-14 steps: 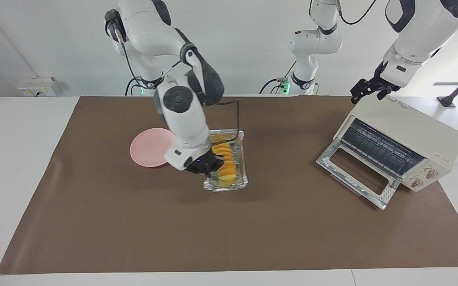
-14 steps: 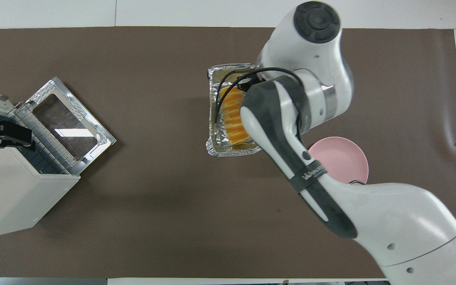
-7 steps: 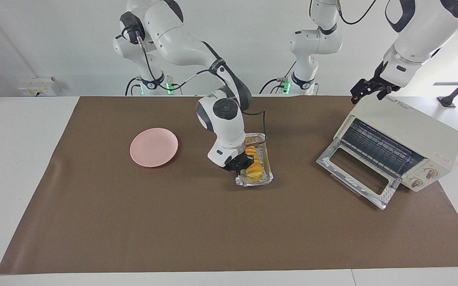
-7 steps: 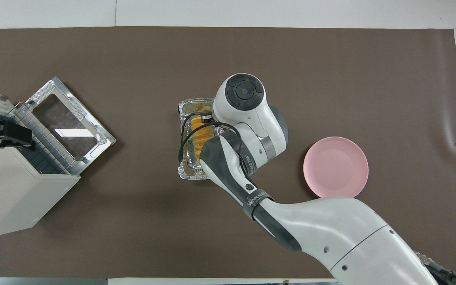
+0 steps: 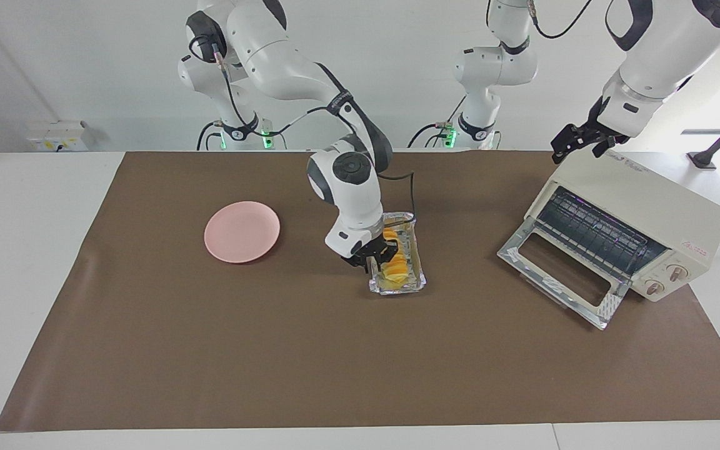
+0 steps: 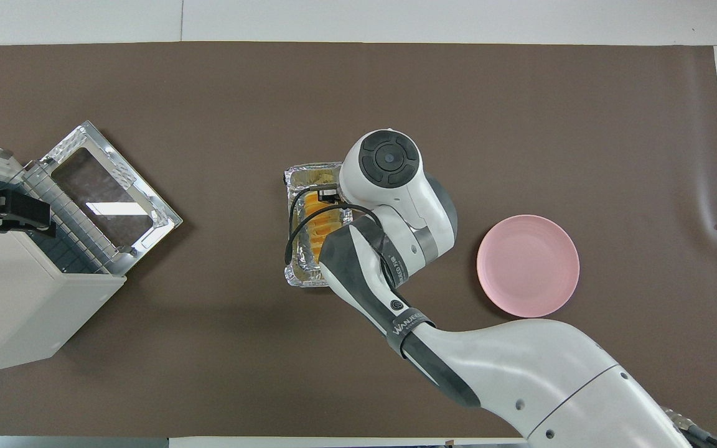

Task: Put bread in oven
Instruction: 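Slide the foil tray with the right gripper toward the toaster oven, then grasp the tray with the left gripper while the right gripper withdraws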

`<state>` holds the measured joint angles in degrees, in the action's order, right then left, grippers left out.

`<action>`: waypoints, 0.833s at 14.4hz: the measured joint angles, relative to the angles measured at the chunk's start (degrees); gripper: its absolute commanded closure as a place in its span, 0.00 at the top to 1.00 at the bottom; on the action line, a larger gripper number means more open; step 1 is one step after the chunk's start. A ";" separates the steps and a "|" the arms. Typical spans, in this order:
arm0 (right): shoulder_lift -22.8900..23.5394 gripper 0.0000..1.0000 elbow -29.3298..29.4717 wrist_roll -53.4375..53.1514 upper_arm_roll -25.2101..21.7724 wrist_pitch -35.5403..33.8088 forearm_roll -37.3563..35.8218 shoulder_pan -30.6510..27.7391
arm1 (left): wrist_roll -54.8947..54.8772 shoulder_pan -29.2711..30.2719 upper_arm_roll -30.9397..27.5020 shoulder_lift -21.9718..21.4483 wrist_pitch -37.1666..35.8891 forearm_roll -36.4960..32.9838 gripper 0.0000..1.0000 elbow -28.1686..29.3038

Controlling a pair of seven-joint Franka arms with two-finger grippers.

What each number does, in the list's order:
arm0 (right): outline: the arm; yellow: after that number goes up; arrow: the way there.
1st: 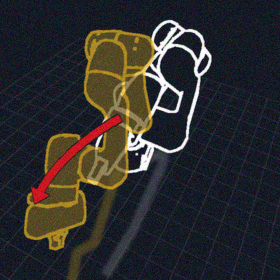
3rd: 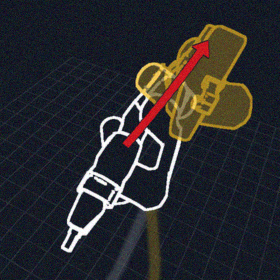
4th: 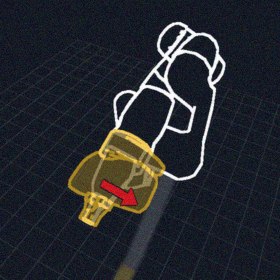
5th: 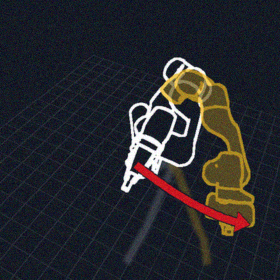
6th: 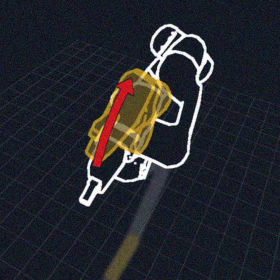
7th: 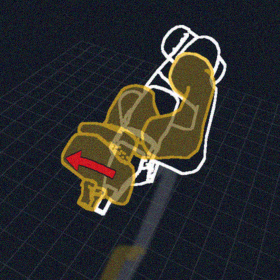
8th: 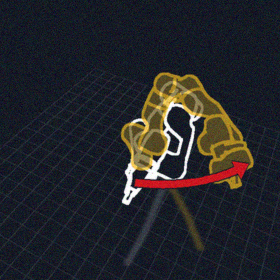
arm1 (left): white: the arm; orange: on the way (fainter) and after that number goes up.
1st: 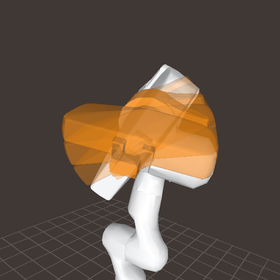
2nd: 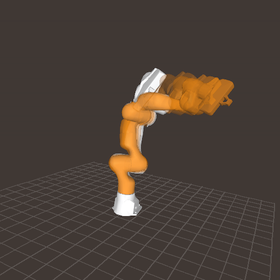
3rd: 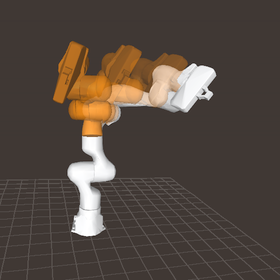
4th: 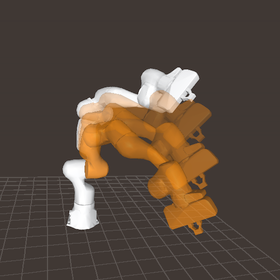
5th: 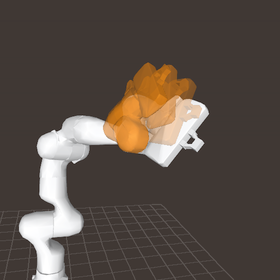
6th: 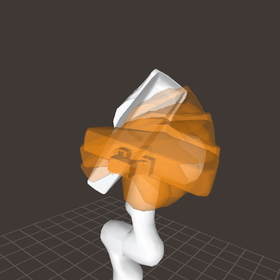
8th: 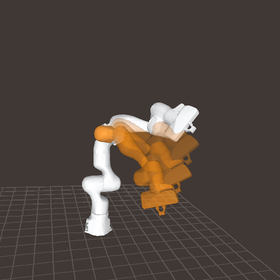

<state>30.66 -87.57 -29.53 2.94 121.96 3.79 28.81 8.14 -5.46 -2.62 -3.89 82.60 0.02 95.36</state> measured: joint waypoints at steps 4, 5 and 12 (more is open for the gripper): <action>-4.21 1.00 3.14 6.67 -0.83 -10.52 -0.08 -8.36 | 0.02 -0.31 0.70 -0.28 -0.04 1.34 1.00 0.01; -5.95 1.00 3.19 10.26 -0.88 -13.20 -0.08 -10.99 | 0.50 -1.33 1.23 -0.43 0.64 1.88 1.00 0.13; -18.76 1.00 2.90 31.28 -1.21 -31.10 -0.85 -26.92 | 25.50 -22.84 3.25 8.21 24.71 5.63 1.00 2.90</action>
<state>11.91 -84.67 1.75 1.73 90.87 2.94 1.89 33.64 -28.30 0.62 4.31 107.30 5.65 98.26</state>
